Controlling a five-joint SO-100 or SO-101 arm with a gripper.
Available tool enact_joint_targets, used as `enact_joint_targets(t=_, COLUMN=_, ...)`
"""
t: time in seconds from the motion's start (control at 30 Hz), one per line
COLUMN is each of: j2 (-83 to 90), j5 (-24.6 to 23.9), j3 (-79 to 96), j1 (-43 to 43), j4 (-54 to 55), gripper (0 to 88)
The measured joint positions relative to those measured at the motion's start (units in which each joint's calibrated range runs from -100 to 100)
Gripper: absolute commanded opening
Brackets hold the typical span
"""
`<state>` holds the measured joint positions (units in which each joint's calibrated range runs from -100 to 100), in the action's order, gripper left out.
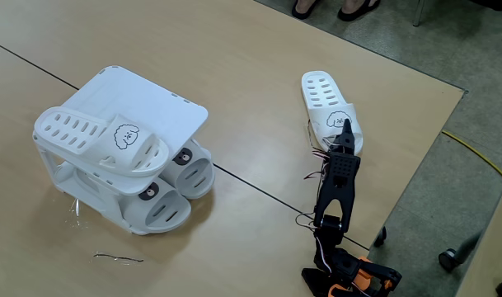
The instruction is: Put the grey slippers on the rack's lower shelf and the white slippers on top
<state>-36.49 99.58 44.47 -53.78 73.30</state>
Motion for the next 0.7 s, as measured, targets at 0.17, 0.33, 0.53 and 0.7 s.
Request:
enact_joint_targets(t=0.17, j2=-6.9, j5=0.0, j3=-9.9, j1=0.0, j4=-1.4, gripper=27.0)
enact_joint_targets(t=0.33, j2=-9.7, j5=0.0, j3=-17.1, j1=2.0, j4=-1.4, gripper=27.0)
enact_joint_targets(t=0.53, j2=-11.9, j5=0.0, j3=-23.2, j1=2.3, j4=-6.4, gripper=27.0)
enact_joint_targets(t=0.7, j2=-16.7, j5=0.0, j3=-30.0, j1=2.7, j4=-6.7, gripper=24.0)
